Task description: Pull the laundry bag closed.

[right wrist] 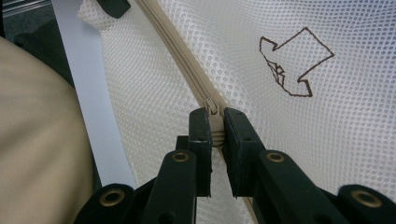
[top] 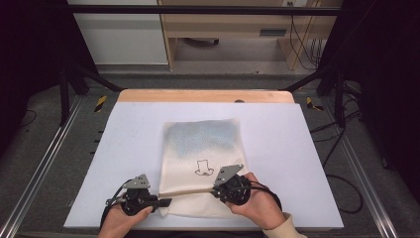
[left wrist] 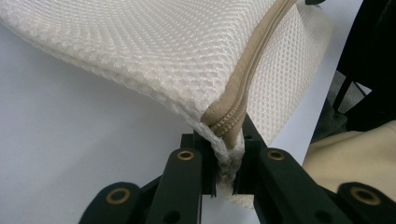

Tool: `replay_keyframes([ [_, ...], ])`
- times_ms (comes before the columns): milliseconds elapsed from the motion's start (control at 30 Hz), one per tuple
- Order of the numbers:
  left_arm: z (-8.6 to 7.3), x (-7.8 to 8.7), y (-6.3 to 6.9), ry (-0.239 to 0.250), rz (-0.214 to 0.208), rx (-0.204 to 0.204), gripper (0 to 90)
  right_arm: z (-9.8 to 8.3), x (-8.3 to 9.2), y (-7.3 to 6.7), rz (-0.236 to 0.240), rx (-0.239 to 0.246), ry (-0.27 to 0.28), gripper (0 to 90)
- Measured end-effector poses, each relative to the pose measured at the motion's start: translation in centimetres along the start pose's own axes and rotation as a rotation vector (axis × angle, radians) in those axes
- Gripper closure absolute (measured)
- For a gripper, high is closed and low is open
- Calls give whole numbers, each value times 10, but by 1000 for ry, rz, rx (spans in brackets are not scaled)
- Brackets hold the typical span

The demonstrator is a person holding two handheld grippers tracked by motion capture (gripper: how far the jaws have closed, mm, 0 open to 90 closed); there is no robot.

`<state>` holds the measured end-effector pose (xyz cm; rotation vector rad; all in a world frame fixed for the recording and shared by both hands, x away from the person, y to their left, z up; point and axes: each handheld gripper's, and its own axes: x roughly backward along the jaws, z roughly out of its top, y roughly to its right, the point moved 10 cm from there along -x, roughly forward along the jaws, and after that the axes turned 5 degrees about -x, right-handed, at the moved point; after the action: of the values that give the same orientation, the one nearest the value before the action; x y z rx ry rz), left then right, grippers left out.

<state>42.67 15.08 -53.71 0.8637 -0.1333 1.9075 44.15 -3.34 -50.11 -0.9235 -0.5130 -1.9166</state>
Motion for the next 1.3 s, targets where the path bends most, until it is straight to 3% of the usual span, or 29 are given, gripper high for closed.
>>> replay_keyframes([
  [1300, 0, 1, -3, -3, 14, -3, 826, -13, 9, 6, -10, -39, 16, 822],
])
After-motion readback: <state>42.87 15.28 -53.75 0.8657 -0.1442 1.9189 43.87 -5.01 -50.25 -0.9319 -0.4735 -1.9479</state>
